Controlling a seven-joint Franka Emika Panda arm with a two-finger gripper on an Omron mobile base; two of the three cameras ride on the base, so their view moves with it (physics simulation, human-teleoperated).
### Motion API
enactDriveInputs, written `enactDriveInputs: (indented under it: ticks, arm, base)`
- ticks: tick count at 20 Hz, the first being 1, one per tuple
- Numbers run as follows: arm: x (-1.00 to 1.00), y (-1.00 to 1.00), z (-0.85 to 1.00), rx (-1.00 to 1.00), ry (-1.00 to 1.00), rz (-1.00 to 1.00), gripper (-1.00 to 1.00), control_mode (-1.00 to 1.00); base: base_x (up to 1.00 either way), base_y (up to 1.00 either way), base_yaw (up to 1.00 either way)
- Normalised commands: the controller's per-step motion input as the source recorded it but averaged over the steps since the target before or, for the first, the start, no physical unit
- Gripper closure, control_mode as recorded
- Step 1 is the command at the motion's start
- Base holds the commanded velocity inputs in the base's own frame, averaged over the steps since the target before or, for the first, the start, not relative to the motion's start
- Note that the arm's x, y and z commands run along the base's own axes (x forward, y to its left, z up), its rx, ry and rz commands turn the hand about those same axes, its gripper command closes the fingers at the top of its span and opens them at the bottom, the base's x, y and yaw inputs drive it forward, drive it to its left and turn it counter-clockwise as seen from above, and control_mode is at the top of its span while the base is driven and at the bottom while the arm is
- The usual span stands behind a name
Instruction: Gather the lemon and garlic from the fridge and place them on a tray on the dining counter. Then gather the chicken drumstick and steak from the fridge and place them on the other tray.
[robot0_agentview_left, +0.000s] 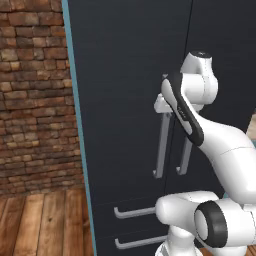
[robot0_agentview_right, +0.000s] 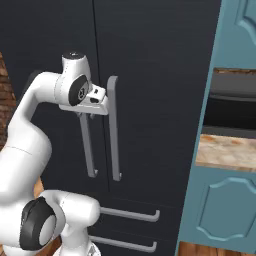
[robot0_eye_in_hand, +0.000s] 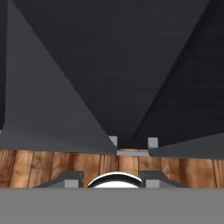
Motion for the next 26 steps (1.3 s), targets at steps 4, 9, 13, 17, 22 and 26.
enactDriveInputs:
  ticks: [4, 9, 13, 17, 22, 26]
  arm:
    - [0.0, 0.0, 0.0, 0.0, 0.0, 0.0, -1.0, 1.0]
    - [0.0, 0.0, 0.0, 0.0, 0.0, 0.0, -1.0, 1.0]
    - [0.0, 0.0, 0.0, 0.0, 0.0, 0.0, -1.0, 1.0]
    - [0.0, 0.0, 0.0, 0.0, 0.0, 0.0, -1.0, 1.0]
    - [0.0, 0.0, 0.0, 0.0, -0.03, 0.0, -1.0, -1.0]
    - [0.09, 0.0, 0.0, -0.03, -0.32, 0.0, -1.0, -1.0]
  base:
    - [-0.38, -0.04, -0.04]
    - [-0.69, -0.34, -0.14]
    - [-0.08, -0.51, -0.02]
    - [0.05, -0.22, 0.0]
    - [0.01, 0.0, 0.0]
    - [0.0, 0.0, 0.0]
